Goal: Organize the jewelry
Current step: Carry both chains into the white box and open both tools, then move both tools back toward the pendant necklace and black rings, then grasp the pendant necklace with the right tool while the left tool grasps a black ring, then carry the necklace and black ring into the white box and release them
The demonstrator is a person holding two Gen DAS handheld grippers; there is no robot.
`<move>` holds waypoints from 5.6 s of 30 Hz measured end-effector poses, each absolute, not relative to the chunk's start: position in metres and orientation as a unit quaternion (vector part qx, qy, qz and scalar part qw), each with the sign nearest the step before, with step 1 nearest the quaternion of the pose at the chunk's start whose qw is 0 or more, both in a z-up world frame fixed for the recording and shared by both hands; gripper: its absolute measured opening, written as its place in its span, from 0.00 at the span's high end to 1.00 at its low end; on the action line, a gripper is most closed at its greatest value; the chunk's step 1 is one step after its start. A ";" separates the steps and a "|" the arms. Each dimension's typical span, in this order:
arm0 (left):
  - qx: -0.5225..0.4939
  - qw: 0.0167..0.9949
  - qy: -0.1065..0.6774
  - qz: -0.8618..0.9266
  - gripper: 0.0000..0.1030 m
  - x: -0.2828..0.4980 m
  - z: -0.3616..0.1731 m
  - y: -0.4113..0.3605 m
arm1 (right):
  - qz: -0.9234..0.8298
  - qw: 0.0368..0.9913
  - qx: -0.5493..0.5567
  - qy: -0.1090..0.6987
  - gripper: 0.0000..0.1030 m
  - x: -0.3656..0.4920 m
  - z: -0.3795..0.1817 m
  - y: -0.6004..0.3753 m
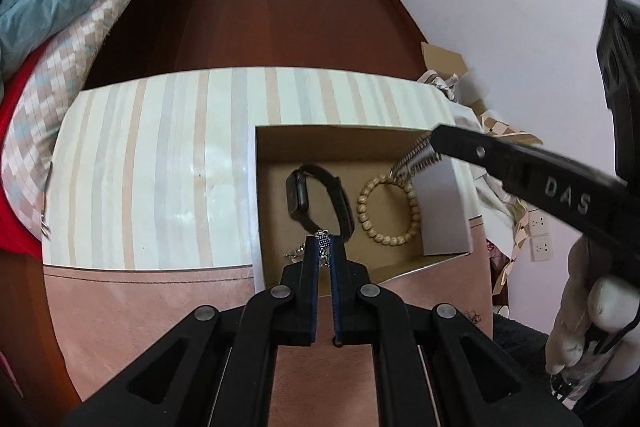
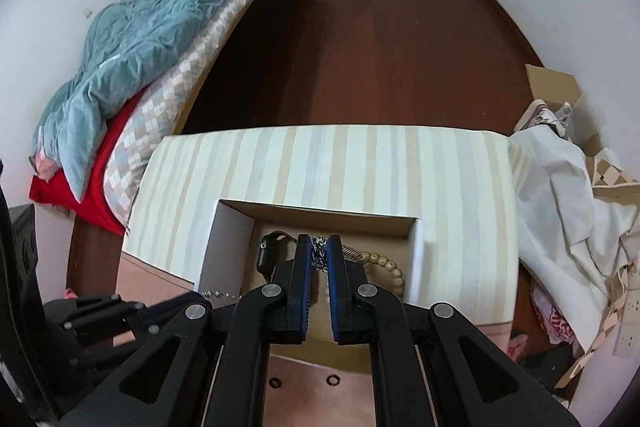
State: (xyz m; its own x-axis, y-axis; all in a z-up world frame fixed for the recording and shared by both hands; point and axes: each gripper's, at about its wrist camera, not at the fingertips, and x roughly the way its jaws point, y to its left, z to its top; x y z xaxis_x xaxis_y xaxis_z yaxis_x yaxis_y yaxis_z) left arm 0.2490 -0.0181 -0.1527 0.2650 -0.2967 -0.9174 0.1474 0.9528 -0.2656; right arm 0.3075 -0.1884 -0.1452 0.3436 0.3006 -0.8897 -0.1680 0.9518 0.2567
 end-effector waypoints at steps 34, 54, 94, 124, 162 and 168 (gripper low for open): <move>0.029 0.873 0.488 0.007 0.01 0.202 -0.108 -0.003 | -0.011 0.846 -0.018 0.533 0.00 0.212 -0.136 -0.206; 0.024 0.898 0.440 0.014 0.01 0.128 -0.042 -0.001 | -0.003 0.884 -0.016 0.467 0.00 0.139 -0.046 -0.200; 0.111 0.808 0.571 0.099 0.01 0.129 -0.202 0.006 | -0.032 0.778 0.128 0.615 0.35 0.112 -0.233 -0.300; 0.027 0.802 0.596 -0.040 0.13 0.151 -0.224 -0.057 | -0.002 0.816 0.109 0.567 0.97 0.100 -0.205 -0.290; -0.051 0.857 0.498 -0.127 0.91 0.182 -0.068 -0.022 | 0.117 0.864 0.151 0.465 0.98 0.135 -0.059 -0.260; -0.036 0.862 0.493 -0.113 0.91 0.218 -0.067 -0.016 | 0.140 0.876 0.130 0.444 0.98 0.171 -0.040 -0.233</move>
State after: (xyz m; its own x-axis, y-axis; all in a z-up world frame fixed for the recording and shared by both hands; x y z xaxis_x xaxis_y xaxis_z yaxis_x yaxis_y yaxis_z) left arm 0.2181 -0.0161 -0.0673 0.4891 -0.2301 -0.8413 0.1586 0.9719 -0.1737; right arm 0.1710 -0.2329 -0.0404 0.5667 0.3608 -0.7408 -0.1309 0.9270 0.3514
